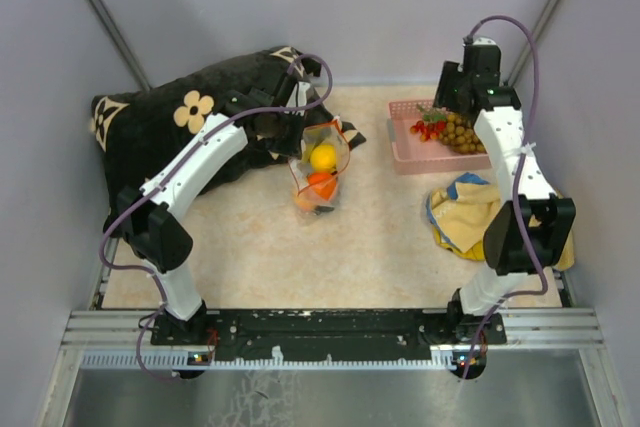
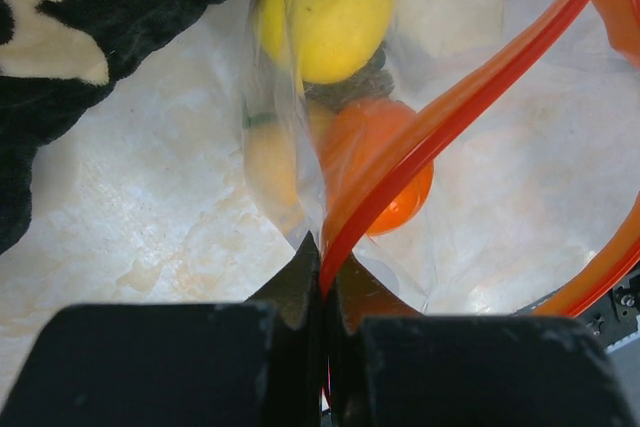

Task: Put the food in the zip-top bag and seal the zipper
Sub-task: Pick up the fake fruit from the bin.

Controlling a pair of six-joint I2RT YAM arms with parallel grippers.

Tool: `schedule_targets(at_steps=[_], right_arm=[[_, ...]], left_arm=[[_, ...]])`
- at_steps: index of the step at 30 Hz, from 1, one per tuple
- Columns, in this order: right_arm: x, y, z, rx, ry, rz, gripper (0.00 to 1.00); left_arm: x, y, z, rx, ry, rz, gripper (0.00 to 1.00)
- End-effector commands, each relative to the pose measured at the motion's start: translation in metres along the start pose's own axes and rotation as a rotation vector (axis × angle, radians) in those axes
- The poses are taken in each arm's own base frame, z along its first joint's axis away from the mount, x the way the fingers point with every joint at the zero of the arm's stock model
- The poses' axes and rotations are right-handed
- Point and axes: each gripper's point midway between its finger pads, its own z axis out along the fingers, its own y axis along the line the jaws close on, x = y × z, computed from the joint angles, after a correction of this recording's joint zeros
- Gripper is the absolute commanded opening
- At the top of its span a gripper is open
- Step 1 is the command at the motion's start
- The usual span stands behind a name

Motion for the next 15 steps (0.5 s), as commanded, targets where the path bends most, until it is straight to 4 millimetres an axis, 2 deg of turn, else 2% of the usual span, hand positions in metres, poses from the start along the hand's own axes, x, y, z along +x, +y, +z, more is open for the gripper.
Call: schedule_targets(at_steps=[1, 6, 9, 15], right_arm=[[-0.024, -0.034, 0.037, 0.076, -0.083, 0.043, 0.56], [-0.036, -0.070, 0.070, 0.163, -0.127, 0.099, 0.57], [-0.034, -0.090, 0.092, 0.214, -0.126, 0.121, 0.59], [-0.016, -0.116, 0.129, 0.270, -0.097, 0.139, 0.60]], left_arm=[[-0.015, 0.000, -0.002, 0.003, -0.051, -0.006, 0.00], [-0.016, 0.005, 0.000, -0.027, -0.055, -0.018, 0.00], [-0.018, 0.006, 0.000, -0.035, -0.063, -0.017, 0.00], [-0.022, 0.009, -0.001, -0.057, -0.078, -0.016, 0.00]])
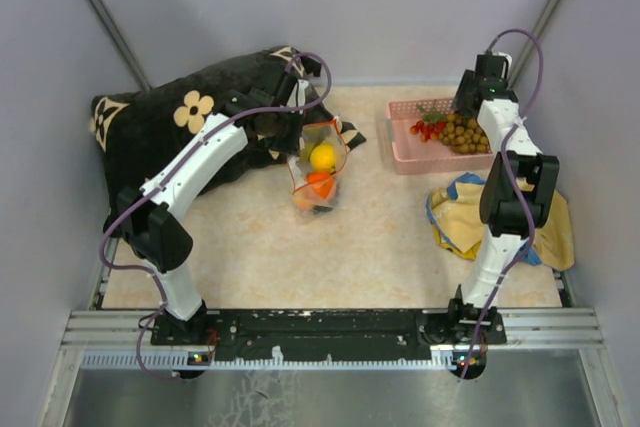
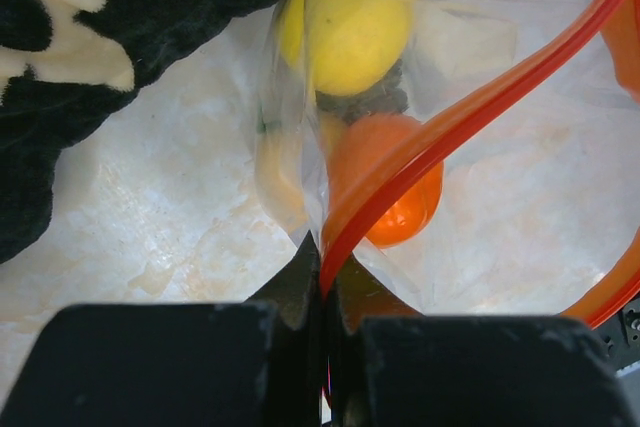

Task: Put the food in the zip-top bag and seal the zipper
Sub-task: Pick up the fake fruit from the bin.

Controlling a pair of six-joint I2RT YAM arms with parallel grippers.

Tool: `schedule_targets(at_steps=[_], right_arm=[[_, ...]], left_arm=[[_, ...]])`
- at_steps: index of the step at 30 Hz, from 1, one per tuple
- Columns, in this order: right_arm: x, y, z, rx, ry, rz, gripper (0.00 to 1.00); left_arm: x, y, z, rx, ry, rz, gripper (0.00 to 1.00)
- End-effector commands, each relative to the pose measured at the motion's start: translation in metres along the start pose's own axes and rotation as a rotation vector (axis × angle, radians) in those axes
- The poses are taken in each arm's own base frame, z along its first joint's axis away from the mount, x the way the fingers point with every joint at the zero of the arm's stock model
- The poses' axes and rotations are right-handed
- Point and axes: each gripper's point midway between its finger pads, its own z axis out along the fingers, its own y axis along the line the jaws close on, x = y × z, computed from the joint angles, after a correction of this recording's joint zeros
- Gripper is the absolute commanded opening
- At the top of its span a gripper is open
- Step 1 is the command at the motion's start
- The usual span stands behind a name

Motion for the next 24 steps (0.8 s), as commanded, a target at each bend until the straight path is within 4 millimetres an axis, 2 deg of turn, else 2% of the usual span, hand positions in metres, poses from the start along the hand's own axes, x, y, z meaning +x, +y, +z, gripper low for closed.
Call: schedule_targets(at_steps=[1, 6, 11, 20, 24], right_arm=[[-0.037, -0.014, 0.018, 0.044, -0.119, 0.051, 0.60], [-0.025, -0.027, 0.038, 0.089, -0.102, 0.072, 0.61], [-0.019, -0.032, 0.056, 0.091, -0.113, 0.073, 0.61], [-0.005, -0.025, 0.088, 0.025, -0.074, 0.051, 0.62], [0.011, -0.022, 0.100, -0.004, -0.025, 0.050, 0.63]], left_arm=[[-0.017, 0.003, -0.001, -0.017, -0.051, -0.007, 0.00], [-0.016, 0.004, 0.000, -0.022, -0.045, -0.017, 0.00], [-0.013, 0.006, 0.003, -0.032, -0.034, -0.021, 0.00], [-0.011, 0.007, 0.005, -0.041, -0.021, -0.019, 0.00], [-0.010, 0.007, 0.006, -0.041, -0.018, -0.023, 0.00]])
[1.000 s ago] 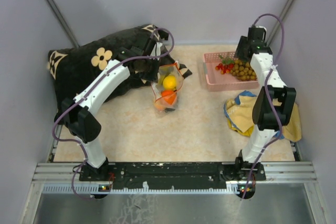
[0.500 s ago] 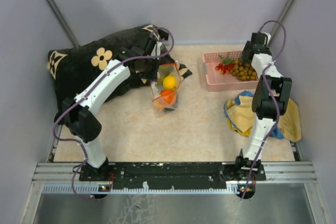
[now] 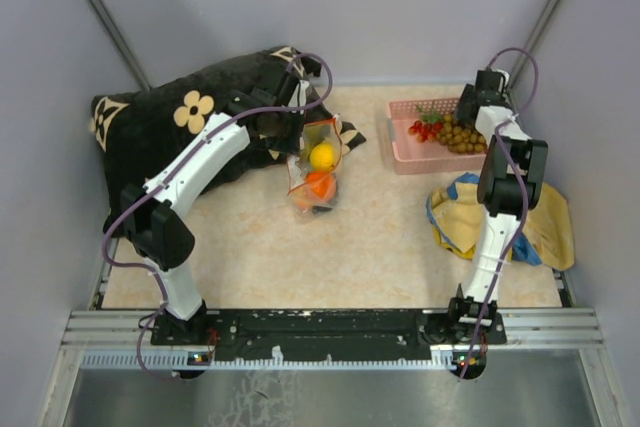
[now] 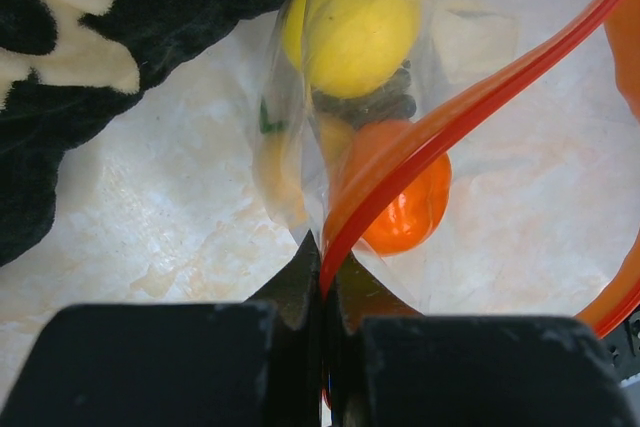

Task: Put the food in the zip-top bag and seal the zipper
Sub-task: Pick up the fake fruit from the bin.

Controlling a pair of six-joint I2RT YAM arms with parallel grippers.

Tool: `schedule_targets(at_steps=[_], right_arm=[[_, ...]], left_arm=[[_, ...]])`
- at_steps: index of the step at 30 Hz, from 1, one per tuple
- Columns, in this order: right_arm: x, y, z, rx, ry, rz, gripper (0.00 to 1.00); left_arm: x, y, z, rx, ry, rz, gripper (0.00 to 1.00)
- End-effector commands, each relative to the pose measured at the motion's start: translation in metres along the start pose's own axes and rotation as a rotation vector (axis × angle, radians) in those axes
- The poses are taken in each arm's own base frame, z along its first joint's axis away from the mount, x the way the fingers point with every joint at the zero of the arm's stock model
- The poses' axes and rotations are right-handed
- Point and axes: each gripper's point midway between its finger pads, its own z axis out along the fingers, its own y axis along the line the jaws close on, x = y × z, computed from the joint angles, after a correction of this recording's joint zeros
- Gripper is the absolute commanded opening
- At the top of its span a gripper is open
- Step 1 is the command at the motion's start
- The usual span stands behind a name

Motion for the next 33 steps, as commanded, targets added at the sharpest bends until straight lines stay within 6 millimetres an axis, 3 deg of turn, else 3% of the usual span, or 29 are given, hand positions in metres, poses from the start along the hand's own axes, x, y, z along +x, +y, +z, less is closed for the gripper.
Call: schedule_targets(at_steps=[1, 4, 7, 14, 22, 27, 33], right_arm=[[-0.021, 0.008, 0.008, -0.072, -0.034, 0.011, 0.63], [-0.008, 0.014, 0.013, -0.137, 0.028, -0.003, 0.62], [-0.007, 0.020, 0.010, -0.202, 0.037, -0.012, 0.59], [-0.024, 0.028, -0.008, -0.397, 0.007, 0.014, 0.43], [-0.037, 0.047, -0.032, -0.608, -0.009, -0.021, 0.39], [-0.039, 0.053, -0.040, -0.653, -0.013, -0.032, 0.33], [-0.051, 0.050, -0.056, -0.641, -0.052, -0.062, 0.17]], left_arm=[[-0.008, 0.002, 0.000, -0.007, -0.016, -0.017, 0.00], [-0.007, 0.001, 0.001, -0.001, -0.011, -0.019, 0.00], [-0.005, 0.001, 0.001, -0.003, -0.006, -0.019, 0.00], [-0.004, 0.000, 0.000, 0.004, -0.006, -0.022, 0.00], [-0.002, -0.003, -0.002, 0.020, -0.006, -0.028, 0.00], [0.000, -0.003, -0.003, 0.023, -0.003, -0.034, 0.00], [0.002, -0.003, -0.007, 0.025, -0.005, -0.041, 0.00]])
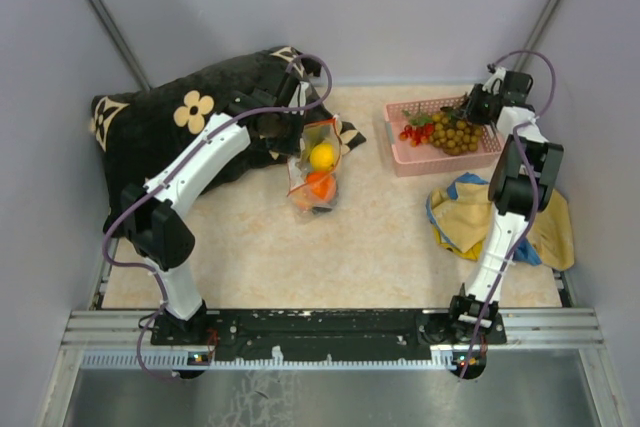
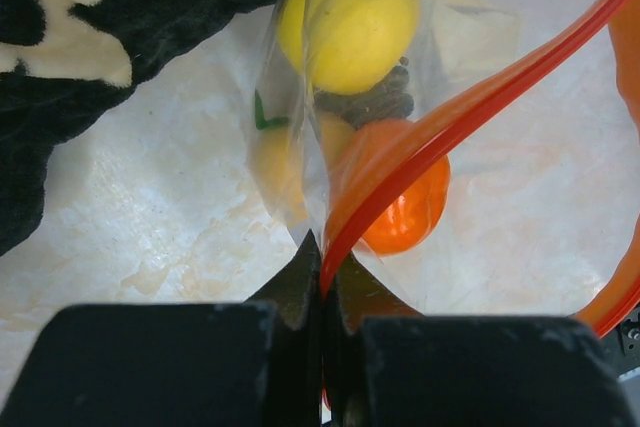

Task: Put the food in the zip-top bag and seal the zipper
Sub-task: Pick up the fake fruit from the bin.

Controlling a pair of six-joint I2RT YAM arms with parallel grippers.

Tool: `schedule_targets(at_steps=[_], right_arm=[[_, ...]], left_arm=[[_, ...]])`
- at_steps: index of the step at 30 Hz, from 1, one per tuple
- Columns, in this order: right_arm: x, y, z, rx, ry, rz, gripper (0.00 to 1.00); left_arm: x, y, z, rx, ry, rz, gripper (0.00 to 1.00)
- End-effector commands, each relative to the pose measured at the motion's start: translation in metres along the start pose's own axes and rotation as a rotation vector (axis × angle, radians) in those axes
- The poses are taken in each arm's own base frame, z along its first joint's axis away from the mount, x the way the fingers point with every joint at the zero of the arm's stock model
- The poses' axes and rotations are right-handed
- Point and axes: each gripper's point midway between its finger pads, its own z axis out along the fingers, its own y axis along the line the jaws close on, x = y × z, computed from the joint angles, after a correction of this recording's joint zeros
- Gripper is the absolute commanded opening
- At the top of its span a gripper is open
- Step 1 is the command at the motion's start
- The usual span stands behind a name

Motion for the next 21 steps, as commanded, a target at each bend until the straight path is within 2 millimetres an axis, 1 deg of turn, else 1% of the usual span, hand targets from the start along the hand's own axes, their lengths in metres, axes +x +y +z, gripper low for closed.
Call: schedule_targets(at_steps=[1, 4, 8, 13, 18, 20, 21], right_arm=[[-0.052, 0.033, -0.040, -0.036, -0.122, -0.111, 0.16], [-0.060, 0.035, -0.057, 0.005, -0.149, -0.146, 0.09], [-0.068, 0.033, -0.082, 0.095, -0.195, -0.186, 0.05], [-0.085, 0.039, -0.124, 0.194, -0.296, -0.230, 0.02], [-0.097, 0.054, -0.162, 0.233, -0.380, -0.218, 0.00], [-0.098, 0.062, -0.173, 0.240, -0.389, -0.199, 0.00], [-0.102, 0.071, -0.186, 0.245, -0.412, -0.196, 0.00]], left_arm=[[-0.001, 0.000, -0.009, 0.014, -0.016, -0.015, 0.00], [-0.001, -0.001, -0.011, 0.017, -0.023, -0.017, 0.00], [-0.001, -0.002, -0.014, 0.026, -0.031, -0.014, 0.00], [-0.002, -0.001, -0.016, 0.026, -0.045, -0.003, 0.00], [-0.005, -0.002, -0.019, 0.030, -0.059, 0.007, 0.00], [-0.006, -0.002, -0.021, 0.034, -0.068, 0.011, 0.00], [-0.007, -0.003, -0.022, 0.035, -0.072, 0.014, 0.00]])
